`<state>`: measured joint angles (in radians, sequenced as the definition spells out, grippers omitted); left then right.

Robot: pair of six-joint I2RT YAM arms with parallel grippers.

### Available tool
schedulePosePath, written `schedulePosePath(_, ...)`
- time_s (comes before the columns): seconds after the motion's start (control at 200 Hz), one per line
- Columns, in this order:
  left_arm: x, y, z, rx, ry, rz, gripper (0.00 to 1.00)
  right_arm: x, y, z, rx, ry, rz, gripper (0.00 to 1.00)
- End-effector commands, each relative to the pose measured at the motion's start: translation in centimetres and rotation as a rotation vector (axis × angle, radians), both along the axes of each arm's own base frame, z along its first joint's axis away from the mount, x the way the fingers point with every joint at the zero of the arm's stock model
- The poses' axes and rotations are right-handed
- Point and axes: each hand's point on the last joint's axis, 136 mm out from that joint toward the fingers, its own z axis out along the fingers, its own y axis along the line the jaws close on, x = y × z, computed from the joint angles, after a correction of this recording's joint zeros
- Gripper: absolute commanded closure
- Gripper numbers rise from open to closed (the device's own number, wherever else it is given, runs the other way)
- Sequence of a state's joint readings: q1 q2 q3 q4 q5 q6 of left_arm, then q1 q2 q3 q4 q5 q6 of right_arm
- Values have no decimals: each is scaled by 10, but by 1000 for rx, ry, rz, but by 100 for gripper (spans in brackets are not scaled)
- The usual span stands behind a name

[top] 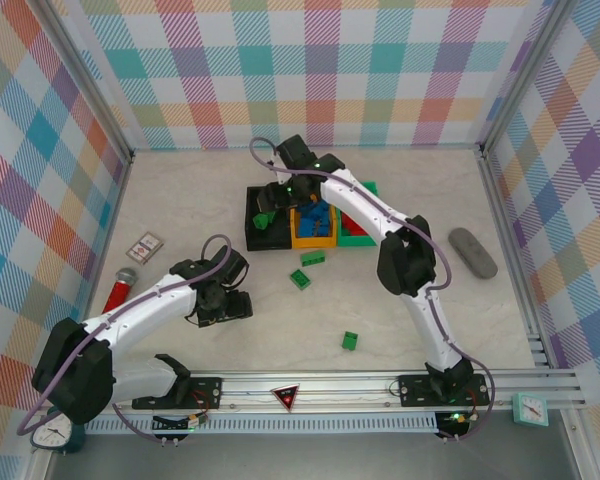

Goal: Sort the legos into containers by color
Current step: Place the lego in the container, then pick up the lego from the bottom-left of the table.

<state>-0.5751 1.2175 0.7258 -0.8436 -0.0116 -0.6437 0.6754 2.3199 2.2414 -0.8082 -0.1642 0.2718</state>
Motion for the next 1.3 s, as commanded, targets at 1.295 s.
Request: schedulePosePath(1.295, 39, -11, -40, 41, 50, 31, 34, -84, -61, 5, -48, 30, 32, 38)
